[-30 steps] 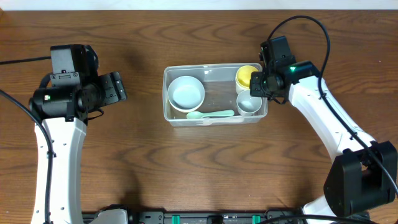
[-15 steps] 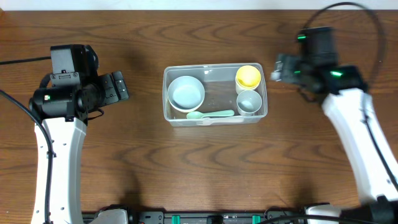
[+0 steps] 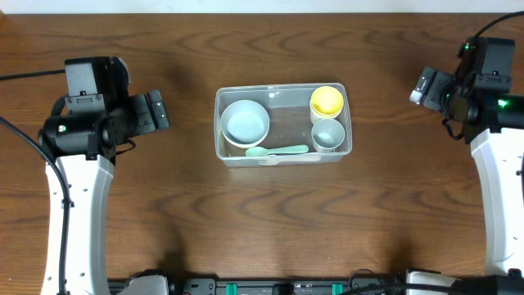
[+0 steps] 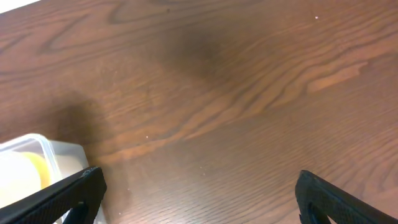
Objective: Pack container
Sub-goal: 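Lift the right gripper out of the bin and withdraw right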
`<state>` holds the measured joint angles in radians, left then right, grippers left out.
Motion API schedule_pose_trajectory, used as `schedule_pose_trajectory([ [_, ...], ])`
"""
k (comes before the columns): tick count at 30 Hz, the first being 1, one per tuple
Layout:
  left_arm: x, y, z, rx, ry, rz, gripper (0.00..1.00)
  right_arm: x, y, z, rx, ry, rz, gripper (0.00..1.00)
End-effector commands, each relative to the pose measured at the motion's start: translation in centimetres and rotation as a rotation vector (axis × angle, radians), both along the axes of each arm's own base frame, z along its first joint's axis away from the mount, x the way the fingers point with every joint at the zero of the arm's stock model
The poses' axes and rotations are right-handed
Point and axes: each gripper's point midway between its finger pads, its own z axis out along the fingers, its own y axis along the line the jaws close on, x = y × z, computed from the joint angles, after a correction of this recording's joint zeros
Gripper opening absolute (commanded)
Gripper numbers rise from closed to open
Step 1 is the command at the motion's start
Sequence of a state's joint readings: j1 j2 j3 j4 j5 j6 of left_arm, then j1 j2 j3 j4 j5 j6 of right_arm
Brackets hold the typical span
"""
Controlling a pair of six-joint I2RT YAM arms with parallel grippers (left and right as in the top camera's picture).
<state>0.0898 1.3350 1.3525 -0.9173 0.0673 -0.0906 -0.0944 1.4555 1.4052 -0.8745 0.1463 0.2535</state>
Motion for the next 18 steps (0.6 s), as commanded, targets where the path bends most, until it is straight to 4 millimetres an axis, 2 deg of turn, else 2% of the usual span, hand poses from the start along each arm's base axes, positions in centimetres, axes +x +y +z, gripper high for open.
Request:
schedule_pose_trajectory([
  [1,-0.4,0.4,-0.7,0.040,0.034,-0.033,0.98,0.1,1.4,0.0,-0.009,0.015,0.103,0.95],
  [4,-0.5,0.4,-0.8,0.037,0.039,-0.031,0.98,0.4,4.8,-0.2,0.027,0.018,0.249,0.83],
  [12,-0.6,0.4,-0.9,0.022,0.044,-0.008,0.98,0.6,14.9,-0.1,0.005,-0.011,0.535,0.62],
  [15,-0.6,0.4,-0.9,0.022,0.046,-0.008,0.98,0.8,18.1,-1.5,0.000,0.010,0.601,0.60],
  [18,-0.7,0.4,-0.9,0.022,0.046,-0.009,0.98,1.3,19.3,-3.7,-0.002,0.052,0.541,0.58],
])
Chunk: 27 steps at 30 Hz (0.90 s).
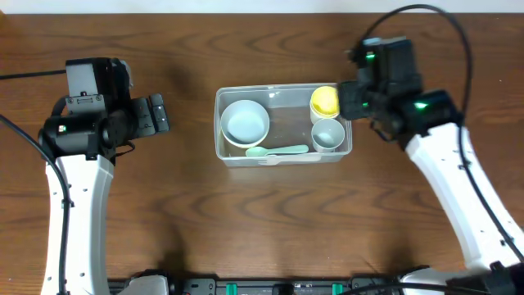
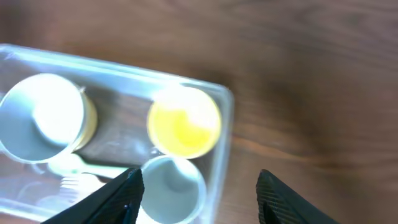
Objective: Pack container
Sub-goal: 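Lift the right gripper out of the bin and withdraw right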
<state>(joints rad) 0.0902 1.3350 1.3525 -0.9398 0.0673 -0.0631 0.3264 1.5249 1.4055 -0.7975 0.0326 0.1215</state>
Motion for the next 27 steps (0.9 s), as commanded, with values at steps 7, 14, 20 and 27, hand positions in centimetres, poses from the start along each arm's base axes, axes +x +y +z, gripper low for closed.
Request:
schedule_pose_trajectory([
  [7,-0.4,0.4,-0.7,0.008,0.033,0.014,0.98,1.5,0.8,-5.7,-0.006,0.119,-0.169,0.62],
  [14,-0.4,0.4,-0.7,0.009,0.034,0.014,0.98,2.6,-3.5,-0.9,-0.065,-0.024,-0.281,0.77],
  [20,-0.1,0.4,-0.5,0.011,0.016,0.014,0.98,1.0,-8.9,3.8,0.005,-0.086,-0.385,0.90],
  [27,-1.8,0.2,1.2,0.013,-0.017,0.013,0.98,-3.2,-13.9,6.1,0.015,-0.085,-0.524,0.94],
])
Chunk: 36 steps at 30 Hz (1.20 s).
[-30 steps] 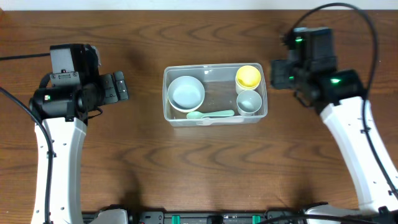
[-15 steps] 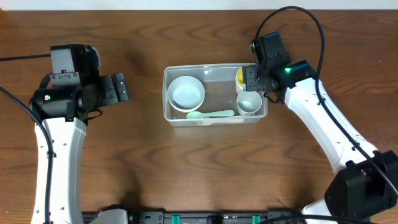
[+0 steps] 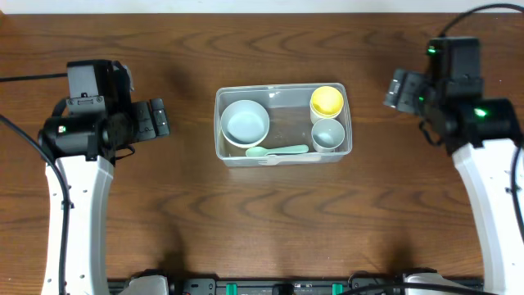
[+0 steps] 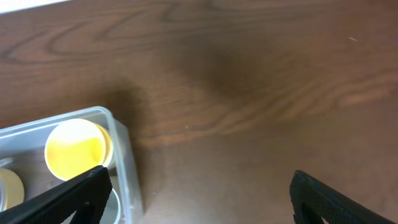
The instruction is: Pack container
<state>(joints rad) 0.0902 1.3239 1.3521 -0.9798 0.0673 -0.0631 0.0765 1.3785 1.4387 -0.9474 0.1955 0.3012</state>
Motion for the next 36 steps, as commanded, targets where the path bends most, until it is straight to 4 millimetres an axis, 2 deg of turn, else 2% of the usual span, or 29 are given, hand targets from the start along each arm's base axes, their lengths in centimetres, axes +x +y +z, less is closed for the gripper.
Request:
schedule_pose_trajectory([
  [1,-1.3,0.3,2.2,0.018,-0.073,0.013,0.98,-1.6,-1.0,1.8,0.014,-0.050,-0.037,0.94],
  [5,-3.4,-0.7,5.2,0.025,-0.186,-0.027,0.98,-4.1,-1.3,2.2,0.024,-0.091,-0.060,0.95],
  [9,-6.1,-1.7,6.2,0.041,-0.284,-0.072,0.98,-6.4,-1.5,0.7,0.023,-0.111,-0.067,0.96],
  [12,-8.4,-2.0,5.6,0.051,-0.339,-0.085,0.98,-8.4,-1.7,-1.4,0.034,-0.114,-0.091,0.99],
  [14,-10.3,-2.1,4.5,0.051,-0.360,-0.084,0.98,-9.8,-1.9,-3.0,0.045,-0.110,-0.116,0.99],
  [19,-12.8,-2.2,2.4,0.024,-0.402,-0.049,0.98,-12.7,-2.1,-6.3,0.052,-0.100,-0.131,0.99],
  [23,-13.4,-2.2,0.9,0.024,-0.390,-0.050,0.98,-14.1,-2.7,-8.3,0.029,-0.102,-0.150,0.99],
  [28,-13.3,-2.2,0.6,0.023,-0.375,-0.050,0.98,-14.5,-2.9,-9.8,0.018,-0.082,-0.154,0.99],
  [32,-13.3,-2.3,0.6,0.022,-0.376,-0.057,0.98,-14.5,-1.8,-10.3,0.066,-0.065,-0.112,0.99],
  [36,-13.3,-2.4,0.6,0.021,-0.376,-0.060,0.98,-14.6,-1.7,-10.4,0.071,-0.059,-0.107,0.99],
])
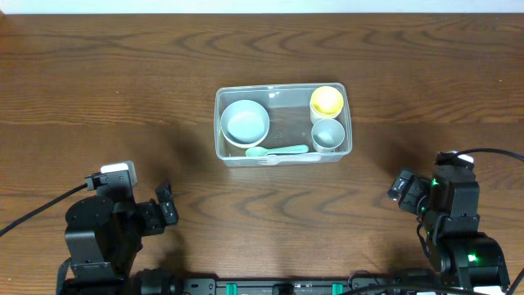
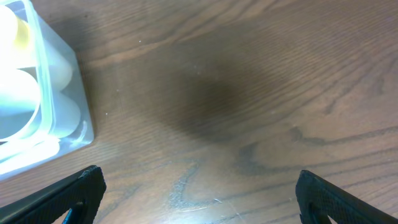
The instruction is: Pack container
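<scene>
A clear plastic container point(image 1: 282, 157) sits mid-table. It holds a pale blue bowl point(image 1: 245, 121), a yellow cup point(image 1: 327, 100), a grey-blue cup point(image 1: 327, 134) and a green spoon point(image 1: 278, 151). In the right wrist view the container's corner point(image 2: 62, 118) shows at the upper left. My right gripper point(image 1: 401, 190) point(image 2: 199, 199) is low at the front right, open over bare wood, well clear of the container. At the front left my left gripper point(image 1: 166, 205) appears open and holds nothing.
Brown wooden table point(image 1: 262, 213) all round the container. Both arm bases stand at the front edge, with black cables trailing beside them. A pale strip runs along the table's far edge.
Both arms have gone from beside the container, level with it, to the table's front edge. The right wrist view now has the container at upper left, farther off. Contents unchanged.
My right gripper was open at the far right, then over the container's right end above the yellow cup, then back out to the right. The left arm stayed left of the container. Now both are at the front edge, and the contents have not changed.
</scene>
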`<state>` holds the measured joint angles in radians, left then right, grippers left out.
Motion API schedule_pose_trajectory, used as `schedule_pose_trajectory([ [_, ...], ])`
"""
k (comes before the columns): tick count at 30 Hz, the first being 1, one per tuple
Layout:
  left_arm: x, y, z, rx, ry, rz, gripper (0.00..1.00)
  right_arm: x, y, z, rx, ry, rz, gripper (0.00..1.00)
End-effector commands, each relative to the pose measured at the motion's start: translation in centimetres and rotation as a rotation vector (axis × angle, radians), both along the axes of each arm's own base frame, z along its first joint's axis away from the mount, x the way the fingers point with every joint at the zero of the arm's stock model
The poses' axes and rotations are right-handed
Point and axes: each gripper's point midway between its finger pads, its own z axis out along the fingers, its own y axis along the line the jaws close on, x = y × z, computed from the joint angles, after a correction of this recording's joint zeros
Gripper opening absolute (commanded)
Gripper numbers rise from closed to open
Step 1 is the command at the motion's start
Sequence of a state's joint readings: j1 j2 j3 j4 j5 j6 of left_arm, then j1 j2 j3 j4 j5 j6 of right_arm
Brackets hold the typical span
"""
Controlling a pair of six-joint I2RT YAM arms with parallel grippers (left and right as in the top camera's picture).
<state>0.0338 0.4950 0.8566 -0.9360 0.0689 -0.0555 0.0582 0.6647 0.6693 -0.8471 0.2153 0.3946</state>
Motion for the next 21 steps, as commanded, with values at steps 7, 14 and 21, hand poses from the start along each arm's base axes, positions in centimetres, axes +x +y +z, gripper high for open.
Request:
schedule_pose_trajectory([
  [7,0.0,-0.1,-0.1,-0.006,0.001,0.001,0.98,-0.2,0.2,-0.3,0.023,0.007,-0.006,0.99],
  [14,0.0,-0.1,-0.1,-0.006,0.001,0.001,0.98,-0.6,-0.2,-0.6,0.008,0.028,-0.017,0.99],
  [21,0.0,-0.1,-0.1,-0.006,0.001,0.001,0.98,0.6,0.2,1.3,-0.021,-0.087,0.037,0.99],
])
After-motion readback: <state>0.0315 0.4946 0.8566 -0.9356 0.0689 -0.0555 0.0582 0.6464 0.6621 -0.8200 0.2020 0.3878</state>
